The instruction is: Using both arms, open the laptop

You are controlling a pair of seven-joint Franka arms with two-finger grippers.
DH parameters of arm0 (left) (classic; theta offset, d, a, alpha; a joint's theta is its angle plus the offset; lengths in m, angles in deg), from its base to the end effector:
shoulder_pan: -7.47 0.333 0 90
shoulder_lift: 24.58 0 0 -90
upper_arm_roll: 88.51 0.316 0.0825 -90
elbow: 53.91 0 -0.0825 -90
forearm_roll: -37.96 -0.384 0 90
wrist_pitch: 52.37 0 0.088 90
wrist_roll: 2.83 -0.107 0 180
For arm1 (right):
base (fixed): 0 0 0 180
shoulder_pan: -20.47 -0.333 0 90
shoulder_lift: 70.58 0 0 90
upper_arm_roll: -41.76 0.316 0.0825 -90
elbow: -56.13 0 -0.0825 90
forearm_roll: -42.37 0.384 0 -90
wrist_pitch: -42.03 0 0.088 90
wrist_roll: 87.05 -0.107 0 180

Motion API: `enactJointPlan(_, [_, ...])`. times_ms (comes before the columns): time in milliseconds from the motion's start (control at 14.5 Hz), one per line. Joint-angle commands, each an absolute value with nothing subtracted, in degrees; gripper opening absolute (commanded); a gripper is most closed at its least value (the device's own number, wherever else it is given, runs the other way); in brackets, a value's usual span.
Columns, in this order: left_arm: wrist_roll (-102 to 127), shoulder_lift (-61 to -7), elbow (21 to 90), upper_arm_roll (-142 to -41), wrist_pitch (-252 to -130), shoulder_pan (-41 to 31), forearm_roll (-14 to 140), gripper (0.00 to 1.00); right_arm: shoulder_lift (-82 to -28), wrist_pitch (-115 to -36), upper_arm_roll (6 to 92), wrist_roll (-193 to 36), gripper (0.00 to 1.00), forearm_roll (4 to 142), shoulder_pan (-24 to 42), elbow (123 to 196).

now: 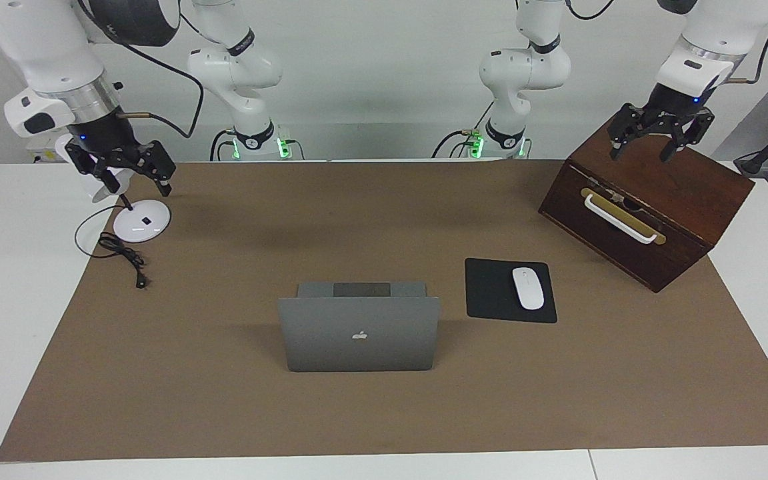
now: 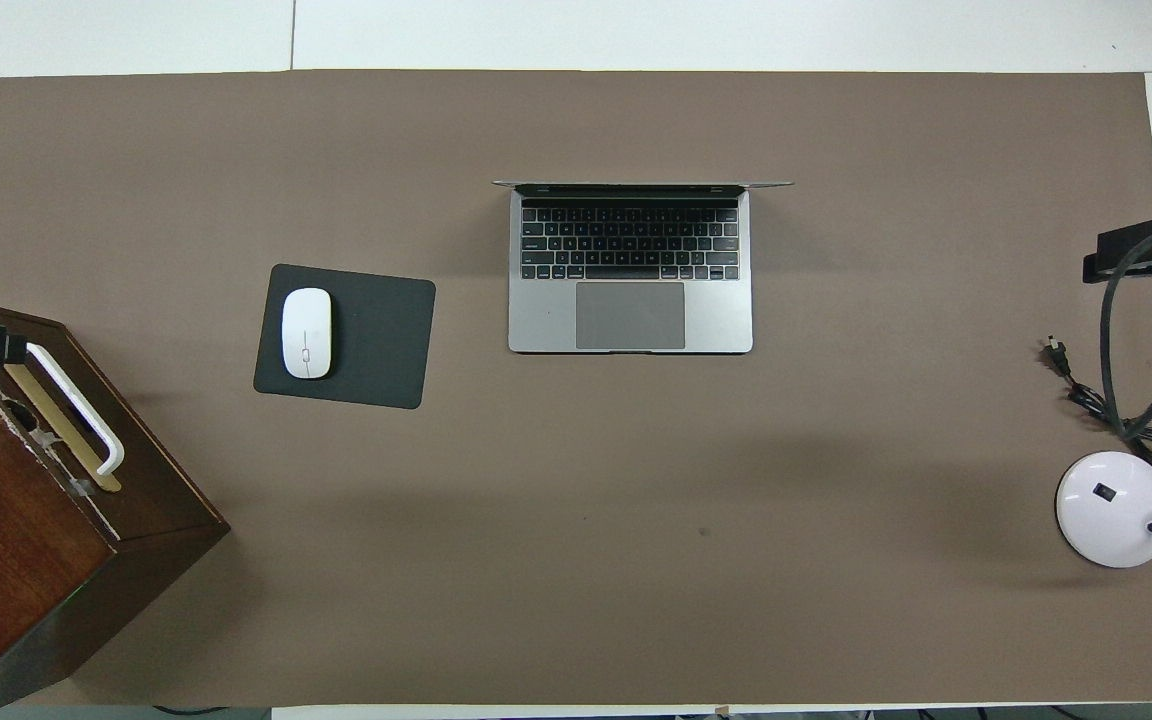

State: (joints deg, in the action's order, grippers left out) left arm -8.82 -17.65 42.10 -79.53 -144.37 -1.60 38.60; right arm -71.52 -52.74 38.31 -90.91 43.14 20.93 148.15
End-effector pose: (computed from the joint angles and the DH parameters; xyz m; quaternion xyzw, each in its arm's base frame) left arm 0.5202 0.0033 0.6421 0.9982 -0.0533 0.0255 0.0137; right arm 0.5563 -0.0370 0.6244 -0.9971 0.0681 -0.0322 0.0072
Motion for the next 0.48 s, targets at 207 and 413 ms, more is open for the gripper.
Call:
enactJointPlan(207, [-7.5,-18.3,42.9,-79.8,-143.1,-1.5,37.3,1.0,-73.0,-53.8,38.9,-89.9,1.0,44.0,21.8,150.4])
enactJointPlan(413, [-7.3,-18.4,43.0,-83.8,-143.2,1.8,37.3,1.0,-73.0,-53.8,38.9,-89.9,1.0,44.0,21.8,150.5])
